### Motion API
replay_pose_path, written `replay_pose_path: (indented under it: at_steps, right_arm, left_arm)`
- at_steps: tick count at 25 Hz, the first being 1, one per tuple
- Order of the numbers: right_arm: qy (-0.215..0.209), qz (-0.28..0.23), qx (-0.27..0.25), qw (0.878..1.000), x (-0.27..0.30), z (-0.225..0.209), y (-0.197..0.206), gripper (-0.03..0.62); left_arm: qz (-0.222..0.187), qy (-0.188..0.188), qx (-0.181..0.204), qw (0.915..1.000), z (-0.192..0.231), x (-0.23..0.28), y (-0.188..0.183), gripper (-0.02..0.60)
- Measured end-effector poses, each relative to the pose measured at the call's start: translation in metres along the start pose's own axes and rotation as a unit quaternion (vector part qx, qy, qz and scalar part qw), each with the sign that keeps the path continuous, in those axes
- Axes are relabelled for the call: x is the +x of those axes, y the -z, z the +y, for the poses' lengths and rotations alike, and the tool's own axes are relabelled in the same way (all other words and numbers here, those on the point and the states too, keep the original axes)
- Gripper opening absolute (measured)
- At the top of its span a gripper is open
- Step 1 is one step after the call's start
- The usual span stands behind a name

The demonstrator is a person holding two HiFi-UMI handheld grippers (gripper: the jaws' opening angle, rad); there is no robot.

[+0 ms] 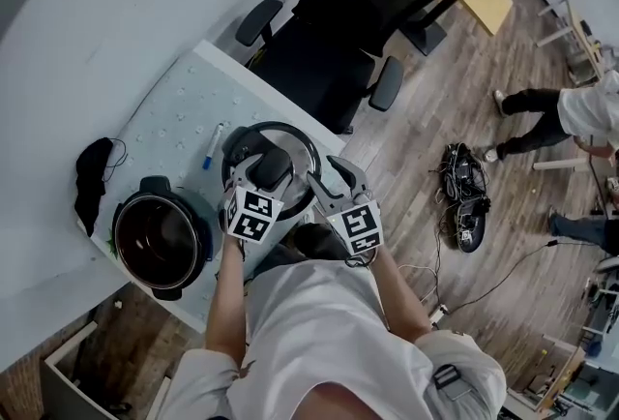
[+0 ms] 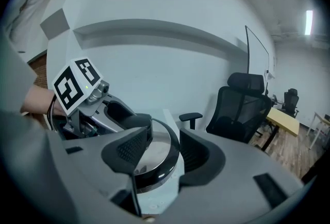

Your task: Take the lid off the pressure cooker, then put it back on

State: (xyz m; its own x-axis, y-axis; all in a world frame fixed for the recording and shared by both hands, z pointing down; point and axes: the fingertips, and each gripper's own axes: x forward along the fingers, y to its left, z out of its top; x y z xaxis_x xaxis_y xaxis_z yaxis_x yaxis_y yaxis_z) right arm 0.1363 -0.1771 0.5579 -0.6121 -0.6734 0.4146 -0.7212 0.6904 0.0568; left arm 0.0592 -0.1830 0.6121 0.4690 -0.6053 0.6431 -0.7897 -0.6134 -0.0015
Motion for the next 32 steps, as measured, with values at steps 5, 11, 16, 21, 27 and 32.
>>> replay_pose_path:
  at_steps: [5, 11, 16, 21, 27, 32]
  right_arm:
    - [-0.006, 0.022, -0.007, 1.0, 0.012, 0.004, 0.025, 0.201]
    - [-0.009, 0.041, -0.003, 0.999, 0.022, 0.006, 0.052, 0.199]
    - [-0.013, 0.056, 0.0, 0.998, 0.029, 0.008, 0.071, 0.198]
    - [-0.016, 0.07, 0.001, 0.997, 0.035, 0.009, 0.084, 0.195]
    - [-0.019, 0.078, 0.004, 0.997, 0.038, 0.01, 0.091, 0.193]
    - [-0.02, 0.079, 0.004, 0.997, 0.038, 0.01, 0.091, 0.193]
  left_arm:
    - [0.005, -0.005, -0.011, 0.9999, -0.004, 0.019, 0.026, 0.275]
    - [0.009, -0.007, -0.02, 0.9997, -0.005, 0.039, 0.049, 0.275]
    - [0.017, -0.012, -0.027, 0.9994, -0.004, 0.053, 0.066, 0.275]
    - [0.025, -0.016, -0.024, 0.9993, -0.002, 0.062, 0.078, 0.275]
    - [0.027, -0.02, -0.027, 0.9991, 0.0, 0.071, 0.09, 0.276]
    - [0.029, -0.025, -0.009, 0.9992, -0.001, 0.073, 0.096, 0.276]
